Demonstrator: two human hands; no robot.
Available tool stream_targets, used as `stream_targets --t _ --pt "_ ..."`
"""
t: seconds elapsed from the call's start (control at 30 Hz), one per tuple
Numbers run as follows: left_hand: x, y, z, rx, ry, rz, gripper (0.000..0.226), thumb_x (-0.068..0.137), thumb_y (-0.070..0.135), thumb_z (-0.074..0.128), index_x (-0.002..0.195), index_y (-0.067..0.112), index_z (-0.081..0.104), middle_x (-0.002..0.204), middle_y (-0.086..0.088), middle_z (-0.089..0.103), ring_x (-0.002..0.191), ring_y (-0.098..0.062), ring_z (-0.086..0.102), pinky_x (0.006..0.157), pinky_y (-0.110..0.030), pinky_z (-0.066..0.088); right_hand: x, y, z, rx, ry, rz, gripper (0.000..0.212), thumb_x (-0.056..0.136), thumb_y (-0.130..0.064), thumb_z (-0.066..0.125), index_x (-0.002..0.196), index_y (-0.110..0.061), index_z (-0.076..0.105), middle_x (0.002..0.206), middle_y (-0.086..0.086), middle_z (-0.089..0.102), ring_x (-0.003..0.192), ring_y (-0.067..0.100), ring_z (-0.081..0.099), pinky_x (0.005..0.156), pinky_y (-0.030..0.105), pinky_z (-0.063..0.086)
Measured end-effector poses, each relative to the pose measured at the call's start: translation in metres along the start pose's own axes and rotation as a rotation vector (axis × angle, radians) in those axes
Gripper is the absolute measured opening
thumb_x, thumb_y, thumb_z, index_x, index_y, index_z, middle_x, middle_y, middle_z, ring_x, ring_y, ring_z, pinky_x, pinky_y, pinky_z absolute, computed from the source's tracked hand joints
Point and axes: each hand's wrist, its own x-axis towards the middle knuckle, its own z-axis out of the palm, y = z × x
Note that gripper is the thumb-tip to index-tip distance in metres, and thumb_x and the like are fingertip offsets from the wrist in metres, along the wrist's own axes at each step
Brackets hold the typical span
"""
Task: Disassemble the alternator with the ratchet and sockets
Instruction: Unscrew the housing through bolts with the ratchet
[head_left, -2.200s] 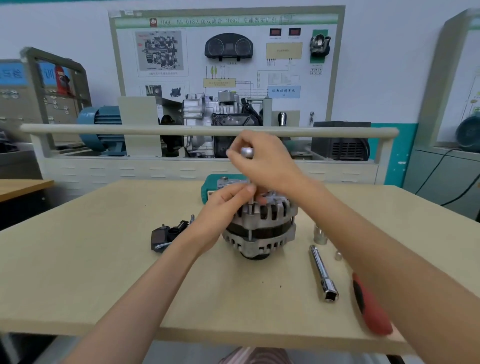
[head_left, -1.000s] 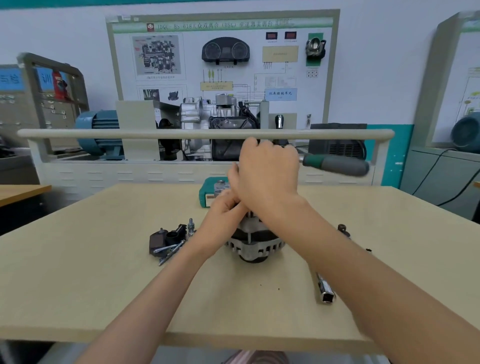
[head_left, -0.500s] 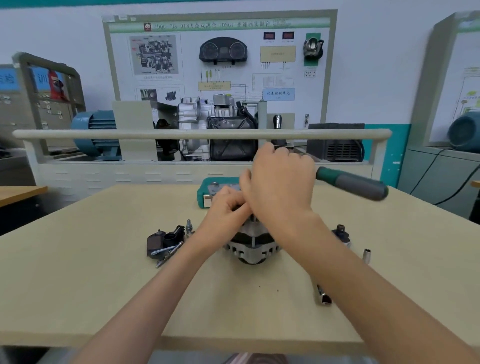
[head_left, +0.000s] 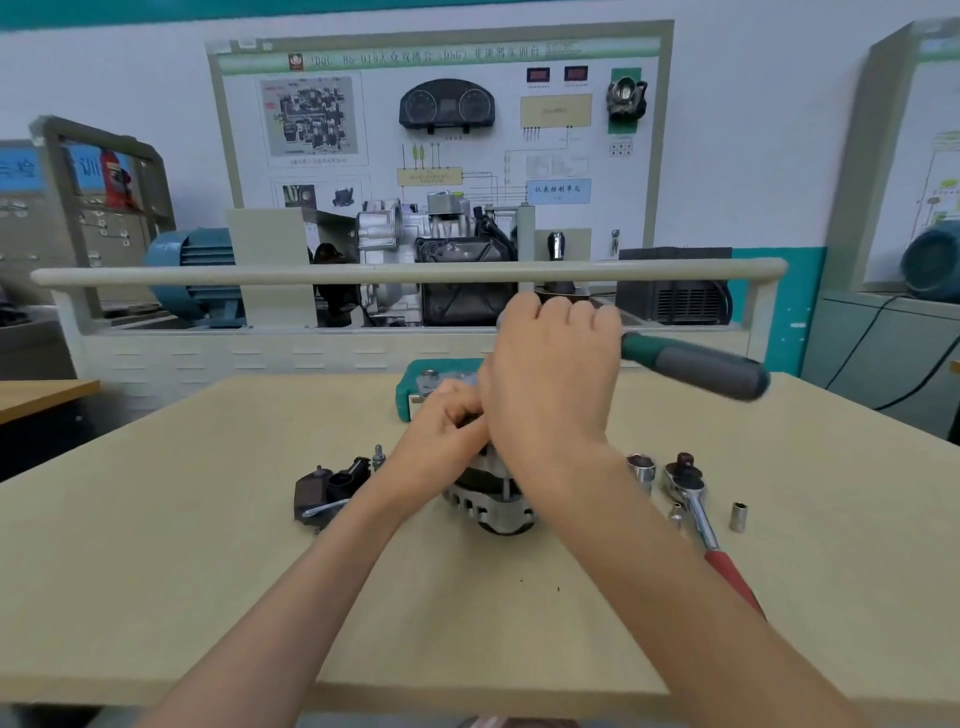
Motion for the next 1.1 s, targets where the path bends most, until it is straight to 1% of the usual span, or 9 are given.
stream_targets --t 0.1,0.23,0.3,0.43,0.57,0.7,0.83,0.9,1.1 --pt "0.000 0.003 -0.001 -0.054 -0.027 0.011 0.037 0.091 0.019 0.052 0.064 0.037 0.070 0.069 0.015 0.065 0.069 0.000 0.057 0.067 -0.016 0.043 0.017 0.005 0.010 0.236 -0.069 -0.135 0.021 0.089 -0.036 0.052 0.080 -0.019 0.044 0.074 -0.002 0.057 0.069 0.019 0.041 0.070 0.034 0.023" --pt "0.004 0.000 -0.004 -0.070 -0.054 -0.036 0.025 0.088 0.042 0.055 0.074 0.033 0.073 0.089 0.000 0.072 0.097 -0.016 0.063 0.092 -0.032 0.044 0.041 0.016 0.022 1.268 -0.566 -0.143 0.037 0.088 -0.033 0.061 0.056 -0.019 0.049 0.047 -0.016 0.043 0.054 -0.003 0.042 0.063 0.019 0.032" --pt "0.005 -0.001 -0.005 -0.071 -0.042 -0.060 0.025 0.083 0.047 0.053 0.071 0.035 0.073 0.089 0.006 0.072 0.100 -0.014 0.061 0.095 -0.034 0.042 0.041 0.010 0.023 1.399 -0.578 -0.094 0.039 0.089 -0.026 0.061 0.053 -0.018 0.047 0.046 -0.015 0.040 0.052 -0.003 0.041 0.060 0.013 0.034" --pt "0.004 -0.007 -0.004 -0.092 -0.022 -0.007 0.030 0.091 0.032 0.055 0.067 0.022 0.070 0.068 -0.010 0.063 0.067 -0.012 0.055 0.066 -0.023 0.040 0.017 0.005 0.025 0.800 -0.164 0.036 0.022 0.088 -0.027 0.057 0.071 -0.014 0.055 0.062 -0.001 0.051 0.069 0.017 0.047 0.077 0.030 0.032" --pt "0.001 -0.003 -0.003 -0.092 -0.041 -0.018 0.049 0.094 0.009 0.049 0.052 0.032 0.063 0.051 0.015 0.051 0.051 0.004 0.042 0.053 -0.010 0.032 0.000 0.000 0.006 0.042 0.047 0.082 0.017 0.075 -0.035 0.067 0.075 -0.023 0.054 0.065 -0.005 0.058 0.066 0.017 0.050 0.070 0.031 0.032" --pt "0.002 0.001 -0.003 -0.110 -0.034 -0.020 0.034 0.090 0.034 0.052 0.072 0.013 0.071 0.083 -0.020 0.067 0.086 -0.030 0.058 0.086 -0.041 0.042 0.029 0.004 0.015 0.401 -0.174 -0.176 0.019 0.087 -0.034 0.052 0.075 -0.021 0.044 0.063 -0.005 0.045 0.068 0.019 0.039 0.071 0.032 0.019" --pt "0.004 0.000 -0.005 -0.150 -0.043 -0.074 0.032 0.090 0.032 0.053 0.063 0.025 0.070 0.084 0.008 0.074 0.093 -0.005 0.065 0.082 -0.009 0.042 0.046 0.003 0.026 1.110 -0.519 -0.218 0.031 0.084 -0.019 0.060 0.057 -0.014 0.046 0.056 0.002 0.042 0.060 0.015 0.041 0.062 0.030 0.031" --pt "0.005 0.001 -0.005 -0.168 -0.038 -0.058 0.030 0.089 0.031 0.053 0.066 0.026 0.072 0.081 0.007 0.074 0.087 -0.003 0.065 0.079 -0.009 0.044 0.040 0.000 0.027 1.274 -0.446 -0.083 0.032 0.085 -0.014 0.060 0.056 -0.012 0.046 0.057 0.008 0.046 0.061 0.017 0.044 0.065 0.036 0.040" --pt "0.002 -0.007 0.000 -0.113 0.027 -0.046 0.046 0.088 0.014 0.048 0.044 0.025 0.055 0.045 0.003 0.047 0.051 -0.007 0.043 0.053 -0.015 0.033 0.002 0.000 0.008 0.192 0.006 0.021 0.014 0.085 -0.036 0.057 0.084 -0.022 0.054 0.073 -0.004 0.057 0.077 0.019 0.051 0.078 0.032 0.031"
